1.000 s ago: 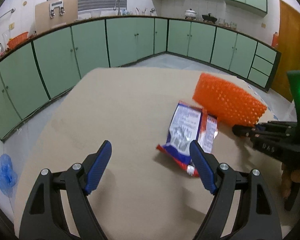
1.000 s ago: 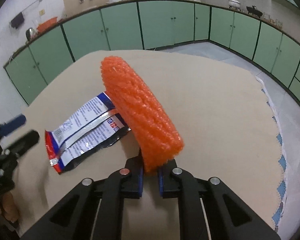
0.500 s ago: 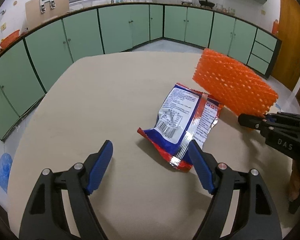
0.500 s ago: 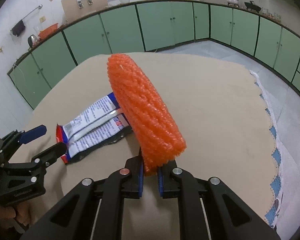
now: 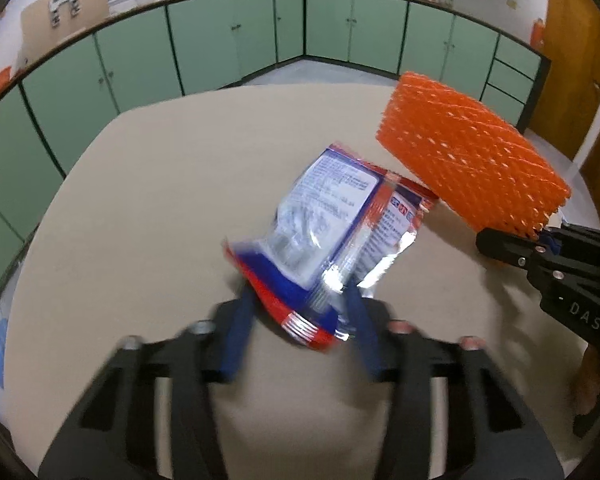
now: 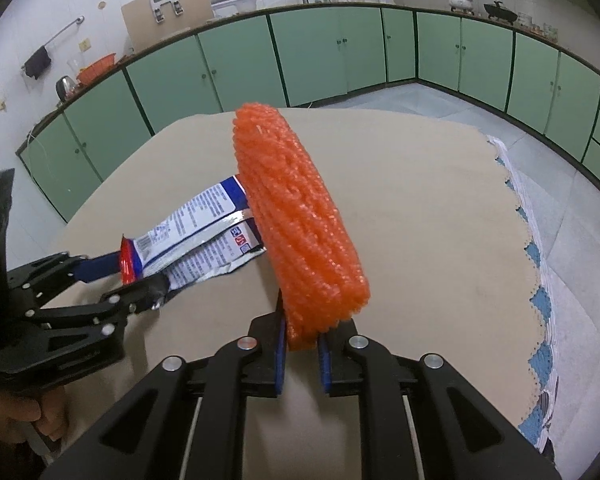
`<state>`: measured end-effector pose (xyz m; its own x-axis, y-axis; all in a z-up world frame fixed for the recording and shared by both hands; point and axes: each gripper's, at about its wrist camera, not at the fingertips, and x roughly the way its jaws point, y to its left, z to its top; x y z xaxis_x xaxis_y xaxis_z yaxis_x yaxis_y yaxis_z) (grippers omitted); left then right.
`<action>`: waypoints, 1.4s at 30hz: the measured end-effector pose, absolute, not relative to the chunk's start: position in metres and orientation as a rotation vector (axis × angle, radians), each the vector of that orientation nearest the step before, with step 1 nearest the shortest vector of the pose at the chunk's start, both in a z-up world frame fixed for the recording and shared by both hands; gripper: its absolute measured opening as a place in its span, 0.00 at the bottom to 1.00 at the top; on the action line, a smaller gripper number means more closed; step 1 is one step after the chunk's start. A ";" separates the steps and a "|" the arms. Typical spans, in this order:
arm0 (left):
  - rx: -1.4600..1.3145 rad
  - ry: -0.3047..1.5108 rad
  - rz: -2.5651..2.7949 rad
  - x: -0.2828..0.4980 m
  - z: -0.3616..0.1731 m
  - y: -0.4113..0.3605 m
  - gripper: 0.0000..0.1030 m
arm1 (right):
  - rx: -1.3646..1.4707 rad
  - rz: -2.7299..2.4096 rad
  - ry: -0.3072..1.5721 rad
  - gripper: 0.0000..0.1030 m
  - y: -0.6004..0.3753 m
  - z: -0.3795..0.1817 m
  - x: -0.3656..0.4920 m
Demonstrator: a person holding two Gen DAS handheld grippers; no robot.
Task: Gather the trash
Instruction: 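Grasp the orange foam net with the right tool while the left tool grasps the silver wrapper, then carry the orange net and silver wrapper over the black bin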
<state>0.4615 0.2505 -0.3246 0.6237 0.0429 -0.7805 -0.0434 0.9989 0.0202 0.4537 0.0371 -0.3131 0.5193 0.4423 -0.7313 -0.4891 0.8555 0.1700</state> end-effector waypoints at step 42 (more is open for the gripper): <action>-0.053 0.602 0.085 0.315 -0.176 0.196 0.14 | -0.013 0.526 0.651 0.11 -0.041 -0.192 0.339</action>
